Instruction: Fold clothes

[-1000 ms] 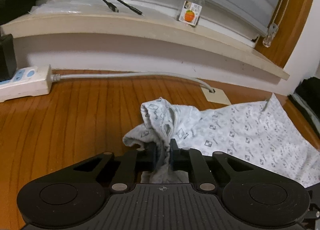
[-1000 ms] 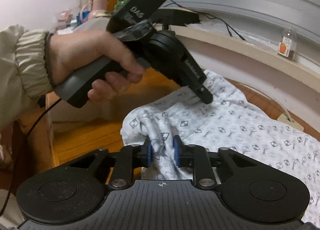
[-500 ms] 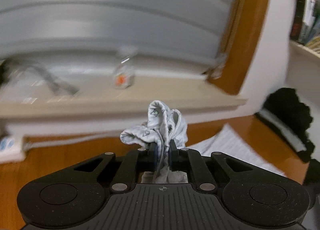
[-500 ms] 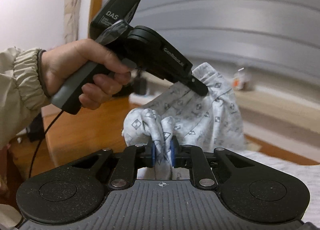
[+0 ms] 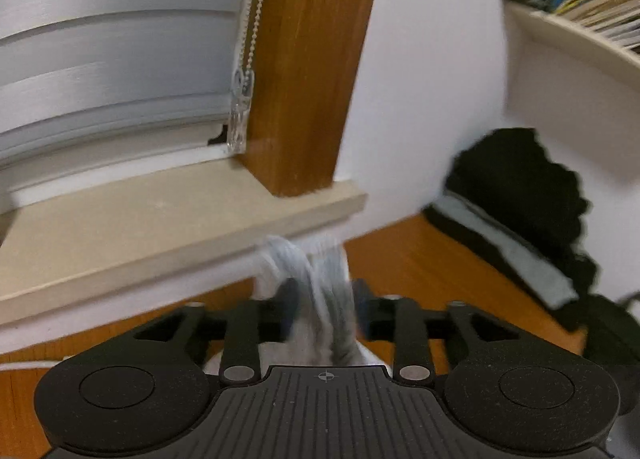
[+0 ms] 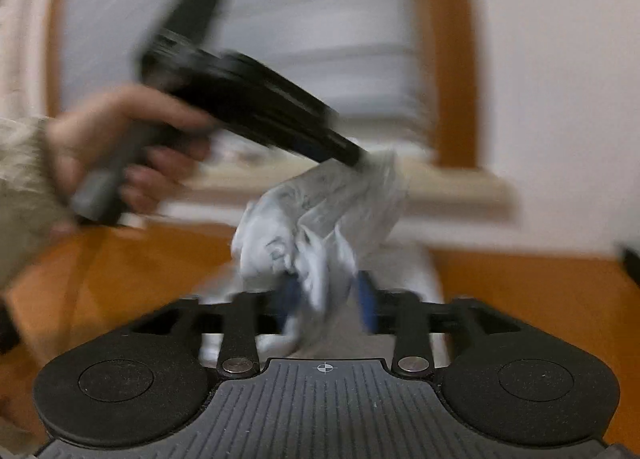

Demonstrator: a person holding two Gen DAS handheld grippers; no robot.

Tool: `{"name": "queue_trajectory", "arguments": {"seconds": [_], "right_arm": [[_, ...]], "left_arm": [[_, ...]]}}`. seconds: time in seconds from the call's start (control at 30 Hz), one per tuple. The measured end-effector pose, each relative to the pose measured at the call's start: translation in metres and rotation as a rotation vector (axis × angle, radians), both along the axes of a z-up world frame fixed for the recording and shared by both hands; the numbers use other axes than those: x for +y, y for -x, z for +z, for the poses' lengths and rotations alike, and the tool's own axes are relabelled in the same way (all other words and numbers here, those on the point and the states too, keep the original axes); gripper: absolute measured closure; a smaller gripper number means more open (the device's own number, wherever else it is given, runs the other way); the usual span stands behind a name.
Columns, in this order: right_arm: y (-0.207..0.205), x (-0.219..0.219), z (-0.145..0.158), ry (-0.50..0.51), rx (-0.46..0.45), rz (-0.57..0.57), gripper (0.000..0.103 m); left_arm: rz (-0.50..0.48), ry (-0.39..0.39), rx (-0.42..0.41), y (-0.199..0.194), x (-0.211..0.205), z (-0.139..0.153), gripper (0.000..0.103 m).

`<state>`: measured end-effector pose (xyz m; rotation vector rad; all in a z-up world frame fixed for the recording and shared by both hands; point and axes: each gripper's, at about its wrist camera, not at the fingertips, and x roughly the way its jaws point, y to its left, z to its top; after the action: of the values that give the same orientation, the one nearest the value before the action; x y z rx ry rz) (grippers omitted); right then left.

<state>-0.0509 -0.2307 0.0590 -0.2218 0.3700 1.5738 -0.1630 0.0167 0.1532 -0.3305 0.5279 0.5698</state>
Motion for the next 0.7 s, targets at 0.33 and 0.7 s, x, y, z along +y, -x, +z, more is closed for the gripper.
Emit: {"name": "queue_trajectory", "arguments": {"seconds": [0.33, 0.7], "right_arm": [[-0.01, -0.001, -0.022, -0.034, -0.003, -0.081, 0.056], [0.021, 0.043, -0.044, 0.148, -0.064, 0.09, 0.056]], "left_arm": [[0.034, 0.042, 0.062, -0.018, 0.019, -0.037, 0.057], [0.027, 0.066, 0.094, 0.027, 0.03, -0.073, 0.057]]}}
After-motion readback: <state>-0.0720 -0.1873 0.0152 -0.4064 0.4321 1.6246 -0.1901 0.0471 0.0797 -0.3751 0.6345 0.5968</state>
